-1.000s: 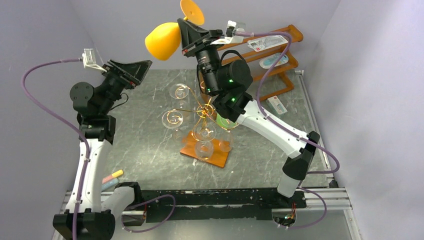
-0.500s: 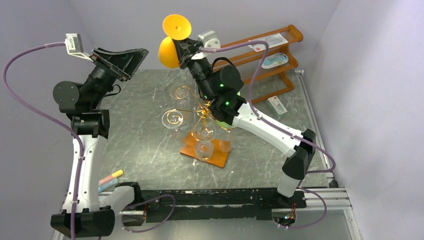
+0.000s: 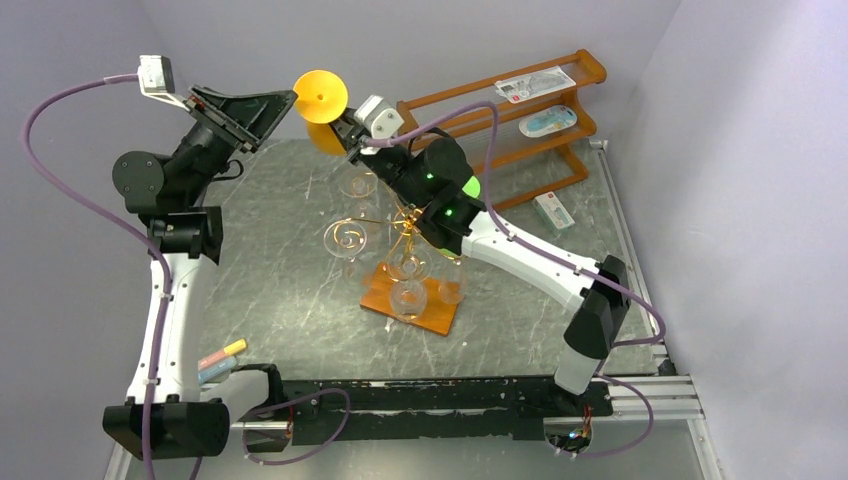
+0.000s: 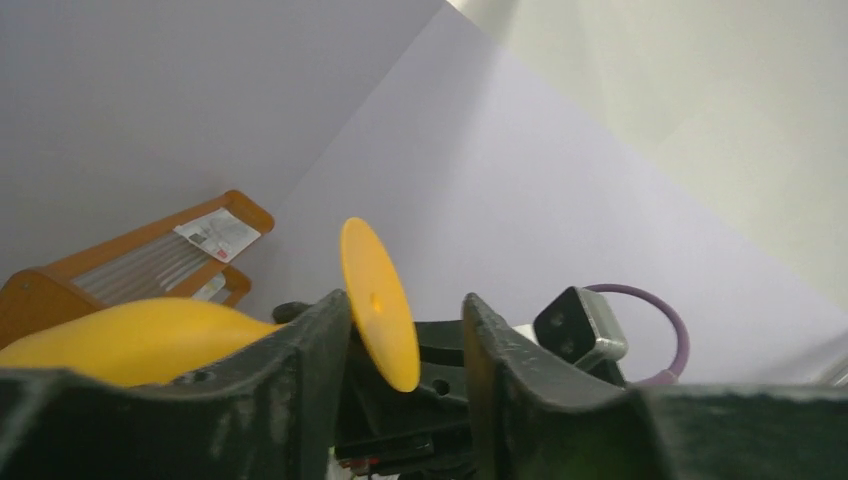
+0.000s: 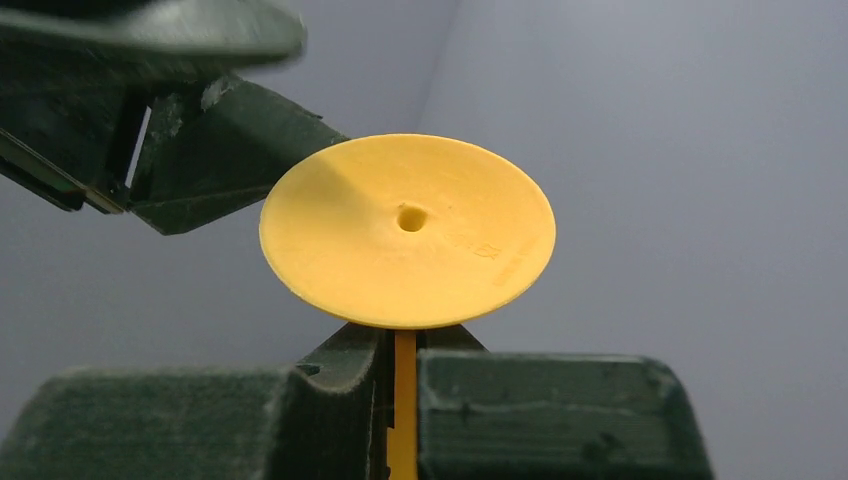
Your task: Place the wine glass upside down on the wine glass rack
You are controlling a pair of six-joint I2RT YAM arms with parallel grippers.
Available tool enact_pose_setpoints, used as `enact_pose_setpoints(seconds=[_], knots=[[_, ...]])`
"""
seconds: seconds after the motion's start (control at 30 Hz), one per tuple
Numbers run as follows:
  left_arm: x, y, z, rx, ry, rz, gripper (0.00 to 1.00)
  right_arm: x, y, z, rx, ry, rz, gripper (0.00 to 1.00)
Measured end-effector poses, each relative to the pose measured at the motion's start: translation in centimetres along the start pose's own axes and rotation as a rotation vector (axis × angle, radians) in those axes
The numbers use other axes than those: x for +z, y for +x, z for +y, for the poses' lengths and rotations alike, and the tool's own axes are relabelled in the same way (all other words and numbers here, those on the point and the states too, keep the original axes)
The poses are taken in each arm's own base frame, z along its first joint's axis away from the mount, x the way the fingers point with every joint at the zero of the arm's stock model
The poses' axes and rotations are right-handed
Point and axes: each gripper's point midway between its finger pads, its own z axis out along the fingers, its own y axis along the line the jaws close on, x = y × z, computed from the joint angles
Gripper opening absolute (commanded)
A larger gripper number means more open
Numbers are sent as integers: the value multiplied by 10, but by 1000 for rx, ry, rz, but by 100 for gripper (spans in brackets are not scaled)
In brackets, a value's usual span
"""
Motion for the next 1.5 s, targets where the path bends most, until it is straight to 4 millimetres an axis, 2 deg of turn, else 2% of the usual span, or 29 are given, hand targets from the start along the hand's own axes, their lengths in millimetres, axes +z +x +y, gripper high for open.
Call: enact_pose_setpoints(seconds=[0.07,0.2,0.23,0.3,0.37,0.4,0.43,0.5,0.57,0.67,0.87,1.07,1.13,1.23,1.37,1.5], knots=[[1,2,4,-13,-3,14,37,1,-2,-2,-32,-11,-15,0],[0,11,11,-14,-14,59,40,1,-2,1,-74,-33,-21,0],[-1,13,13,-12,-20,71,38,2,0,3,-84,-41,-21,0],[-2,17,18,-6,-41,86,29,3,6,7,-96,-54,-13,0],[-3,19,24,-6,-64,94,9,3,10,9,-104,-61,-9,0],[-4,20,26,-7,-71,97,6,3,11,10,-107,-64,-10,3],[-4,21,29,-10,-78,102,5,4,10,10,-109,-67,-14,12],[-4,21,30,-17,-80,103,5,4,10,10,-114,-70,-14,34],[-3,21,30,-21,-79,105,5,3,11,12,-104,-79,-7,51],[-2,20,30,-8,-69,102,5,-4,15,17,-80,-103,15,60],[13,5,40,23,-94,79,5,-33,11,19,-18,-122,61,61],[21,6,62,19,-140,100,5,-57,-28,3,144,-71,43,58],[25,14,73,4,-150,122,5,-62,-41,-5,238,-26,43,55],[37,41,87,-42,-161,191,5,-68,-47,-13,385,34,66,52],[47,75,106,-91,-197,264,5,-77,-37,-8,559,77,135,52],[48,87,118,-83,-252,274,5,-100,-22,-2,666,106,199,52]])
